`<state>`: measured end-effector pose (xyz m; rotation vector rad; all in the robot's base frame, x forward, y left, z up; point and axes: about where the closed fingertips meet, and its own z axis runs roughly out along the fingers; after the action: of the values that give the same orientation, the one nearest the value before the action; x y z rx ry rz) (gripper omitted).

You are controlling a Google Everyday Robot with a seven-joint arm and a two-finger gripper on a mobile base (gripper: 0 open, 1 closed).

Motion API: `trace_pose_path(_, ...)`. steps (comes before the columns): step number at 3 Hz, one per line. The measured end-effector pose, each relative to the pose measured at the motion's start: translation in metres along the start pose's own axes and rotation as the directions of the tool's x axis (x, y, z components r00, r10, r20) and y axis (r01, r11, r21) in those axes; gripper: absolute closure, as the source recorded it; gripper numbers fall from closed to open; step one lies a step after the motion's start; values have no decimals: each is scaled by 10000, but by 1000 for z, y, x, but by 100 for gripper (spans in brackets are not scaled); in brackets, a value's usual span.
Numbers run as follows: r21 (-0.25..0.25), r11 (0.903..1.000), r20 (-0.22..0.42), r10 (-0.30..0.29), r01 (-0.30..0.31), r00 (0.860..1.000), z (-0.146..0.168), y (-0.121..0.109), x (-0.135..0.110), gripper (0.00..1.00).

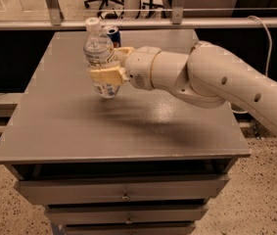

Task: Move blue plastic bottle near orange can

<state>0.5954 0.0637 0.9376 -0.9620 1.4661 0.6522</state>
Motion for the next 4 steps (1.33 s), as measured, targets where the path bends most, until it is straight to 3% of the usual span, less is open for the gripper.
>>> trace_pose_path(1,65,10000,-22,30,-30,10000,-1,-2,1,100)
trace_pose_path(2,834,9965,-220,97,-78,9997,-32,-25,7,100)
trace_pose_path(3,2036,9790,-506,31,73,9987,-83,-63,11,100)
trace_pose_path(4,3040,9525,-654,1,198,9979,-126,-97,17,100)
